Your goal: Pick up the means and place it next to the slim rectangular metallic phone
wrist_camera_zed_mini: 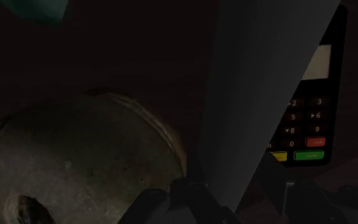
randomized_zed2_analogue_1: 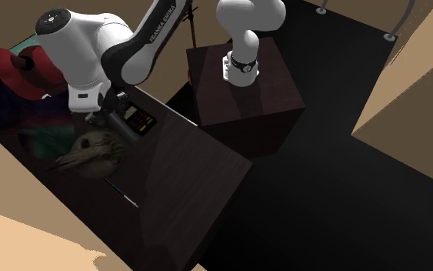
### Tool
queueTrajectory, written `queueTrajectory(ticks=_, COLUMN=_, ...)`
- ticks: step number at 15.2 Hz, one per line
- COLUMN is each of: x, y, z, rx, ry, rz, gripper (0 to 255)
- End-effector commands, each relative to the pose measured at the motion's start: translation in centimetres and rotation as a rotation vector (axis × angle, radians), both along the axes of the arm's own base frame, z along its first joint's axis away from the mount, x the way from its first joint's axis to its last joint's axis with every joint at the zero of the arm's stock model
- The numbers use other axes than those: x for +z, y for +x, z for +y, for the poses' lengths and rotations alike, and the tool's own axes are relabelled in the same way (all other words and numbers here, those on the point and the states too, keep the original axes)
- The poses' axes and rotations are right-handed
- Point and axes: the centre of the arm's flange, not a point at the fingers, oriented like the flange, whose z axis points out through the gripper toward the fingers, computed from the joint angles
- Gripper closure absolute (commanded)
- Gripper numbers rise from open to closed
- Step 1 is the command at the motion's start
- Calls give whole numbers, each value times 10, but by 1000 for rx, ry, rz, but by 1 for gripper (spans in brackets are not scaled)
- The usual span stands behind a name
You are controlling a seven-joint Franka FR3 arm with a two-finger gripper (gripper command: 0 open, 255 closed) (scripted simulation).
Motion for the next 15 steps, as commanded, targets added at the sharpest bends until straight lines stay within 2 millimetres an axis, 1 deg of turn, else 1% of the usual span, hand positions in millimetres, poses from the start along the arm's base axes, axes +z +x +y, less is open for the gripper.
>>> queueTrajectory(ticks=1, x=-1, y=-22, z=-15, rx=2, ry=0, rz=-1, gripper=255)
queueTrajectory(ticks=15, x=0, y=-175, z=-120, rx=2, ry=0, rz=-1, gripper=255)
